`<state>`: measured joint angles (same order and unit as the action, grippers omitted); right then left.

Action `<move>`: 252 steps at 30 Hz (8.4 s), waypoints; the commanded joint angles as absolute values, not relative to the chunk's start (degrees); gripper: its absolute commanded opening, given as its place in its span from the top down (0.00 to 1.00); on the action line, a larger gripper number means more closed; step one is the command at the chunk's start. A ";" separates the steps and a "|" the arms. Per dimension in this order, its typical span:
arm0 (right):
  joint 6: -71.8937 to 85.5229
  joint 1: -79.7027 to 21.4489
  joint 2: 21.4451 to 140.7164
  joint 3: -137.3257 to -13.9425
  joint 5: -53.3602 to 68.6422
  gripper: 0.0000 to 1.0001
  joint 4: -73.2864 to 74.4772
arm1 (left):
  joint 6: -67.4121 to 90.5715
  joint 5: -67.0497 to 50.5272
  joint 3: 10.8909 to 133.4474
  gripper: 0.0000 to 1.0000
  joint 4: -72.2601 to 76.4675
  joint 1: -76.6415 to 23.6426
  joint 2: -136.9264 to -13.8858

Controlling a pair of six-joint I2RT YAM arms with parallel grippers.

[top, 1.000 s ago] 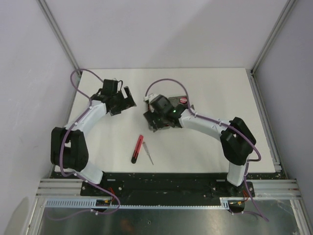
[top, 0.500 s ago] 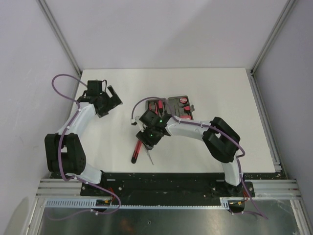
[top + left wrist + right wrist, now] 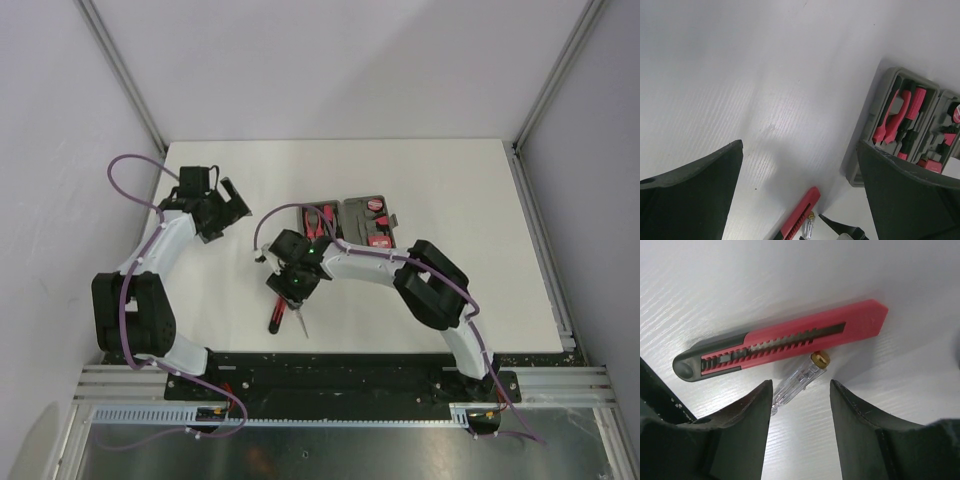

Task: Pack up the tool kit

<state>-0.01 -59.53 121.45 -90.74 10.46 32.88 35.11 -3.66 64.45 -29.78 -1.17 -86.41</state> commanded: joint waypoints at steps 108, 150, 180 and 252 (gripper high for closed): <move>12.73 -28.87 129.10 -98.61 -14.82 0.84 24.64 | 34.28 -9.79 73.58 0.01 -28.46 -11.55 -96.28; 23.17 -25.40 111.04 -80.90 3.73 0.95 21.37 | 39.09 -23.23 119.64 0.80 -21.41 -29.93 -136.59; 21.42 -25.98 117.69 -80.86 1.73 0.98 21.75 | 34.05 -15.03 115.98 0.81 -21.14 -32.58 -141.42; 23.17 -17.06 113.17 -81.56 6.49 0.40 16.93 | 15.62 1.61 56.86 0.10 -40.01 -33.89 -93.49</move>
